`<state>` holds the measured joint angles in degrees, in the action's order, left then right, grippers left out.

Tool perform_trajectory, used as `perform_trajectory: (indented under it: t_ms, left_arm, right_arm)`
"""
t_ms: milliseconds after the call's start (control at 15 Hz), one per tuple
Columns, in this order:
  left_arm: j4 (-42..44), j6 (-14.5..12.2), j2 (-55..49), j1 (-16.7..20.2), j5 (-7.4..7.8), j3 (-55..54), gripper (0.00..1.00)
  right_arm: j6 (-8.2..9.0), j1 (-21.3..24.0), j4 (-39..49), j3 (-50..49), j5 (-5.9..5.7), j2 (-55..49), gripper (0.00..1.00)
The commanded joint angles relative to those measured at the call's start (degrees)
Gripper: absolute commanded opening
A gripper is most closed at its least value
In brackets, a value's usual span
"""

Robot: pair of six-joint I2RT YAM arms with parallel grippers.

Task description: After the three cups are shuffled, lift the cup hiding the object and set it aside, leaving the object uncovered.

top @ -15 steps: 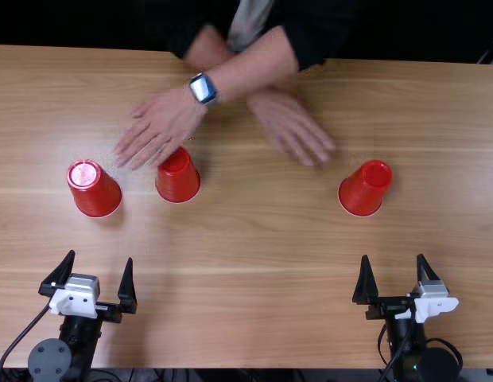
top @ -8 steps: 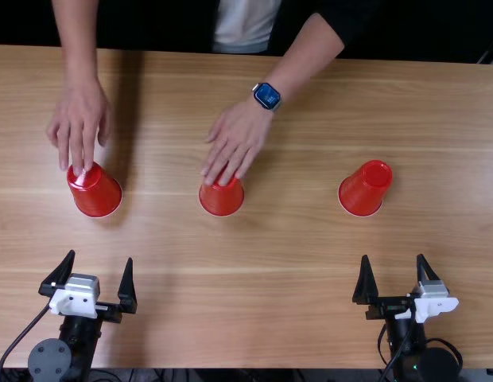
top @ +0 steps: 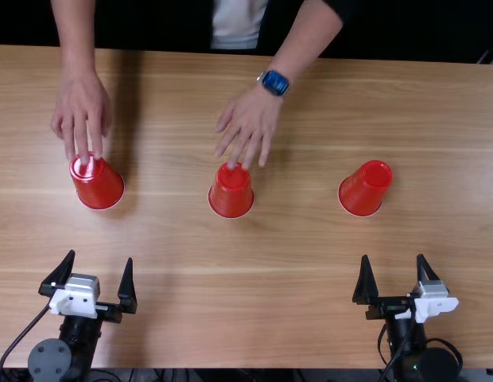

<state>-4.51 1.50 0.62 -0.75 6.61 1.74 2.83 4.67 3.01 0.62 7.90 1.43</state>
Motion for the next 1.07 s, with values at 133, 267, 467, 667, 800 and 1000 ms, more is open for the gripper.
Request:
perform_trajectory:
  t_ms: [133,267,467,667,800,1000]
  left_arm:
    - [0.2,-0.3,-0.6,0.1,0.35,-1.7,1.00]
    - [0.2,-0.3,-0.6,0.1,0.35,-1.7,1.00]
    - [0.0,-0.5,-0.6,0.1,0.03,-1.7,1.00]
    - [0.0,-0.4,-0.6,-0.1,-0.18,-1.7,1.00]
    - [0.3,-0.3,-0.6,-0.2,0.56,-1.7,1.00]
    - [0.8,-0.2,-0.6,-0.3,0.45,-1.7,1.00]
  right_arm:
    - [-0.30,0.5,0.3,0.0,0.43,-1.4,1.00]
    - [-0.30,0.5,0.3,0.0,0.43,-1.4,1.00]
    - [-0.30,0.5,0.3,0.0,0.43,-1.4,1.00]
    - [-0.30,0.5,0.3,0.0,0.43,-1.4,1.00]
    - [-0.19,0.4,0.4,0.0,0.33,-1.4,1.00]
    - [0.23,1.4,0.9,0.9,-0.20,-1.4,1.00]
